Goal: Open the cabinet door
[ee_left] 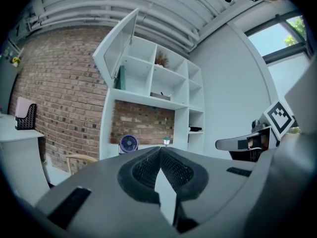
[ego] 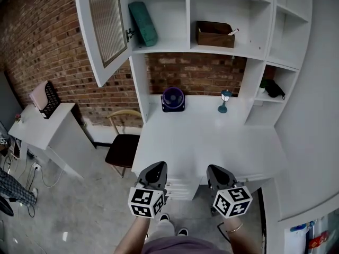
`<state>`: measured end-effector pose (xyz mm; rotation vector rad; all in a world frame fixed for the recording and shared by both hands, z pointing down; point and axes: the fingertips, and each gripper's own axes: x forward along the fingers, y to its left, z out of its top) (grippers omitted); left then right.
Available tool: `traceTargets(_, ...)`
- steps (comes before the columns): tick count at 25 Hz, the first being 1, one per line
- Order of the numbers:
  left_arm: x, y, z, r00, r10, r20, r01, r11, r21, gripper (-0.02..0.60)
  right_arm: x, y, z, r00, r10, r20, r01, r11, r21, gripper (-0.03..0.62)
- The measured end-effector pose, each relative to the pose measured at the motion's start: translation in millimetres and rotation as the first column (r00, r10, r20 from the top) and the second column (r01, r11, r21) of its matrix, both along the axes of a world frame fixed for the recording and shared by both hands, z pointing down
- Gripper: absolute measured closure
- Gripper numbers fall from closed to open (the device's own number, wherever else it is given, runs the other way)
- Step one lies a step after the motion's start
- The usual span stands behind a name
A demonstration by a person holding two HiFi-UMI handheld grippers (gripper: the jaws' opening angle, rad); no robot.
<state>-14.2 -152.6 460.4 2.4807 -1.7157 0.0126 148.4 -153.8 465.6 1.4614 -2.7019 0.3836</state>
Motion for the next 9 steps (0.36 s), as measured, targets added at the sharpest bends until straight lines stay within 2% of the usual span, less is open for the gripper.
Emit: traceTargets(9, 1.8, 12.7, 1.2, 1.000, -0.014, -0.026, 0.014, 1.000, -0.003, 0.578, -0.8, 9.4, 5.1, 1.000, -0.021, 0.002, 0.021, 1.000, -0.013, 0.591)
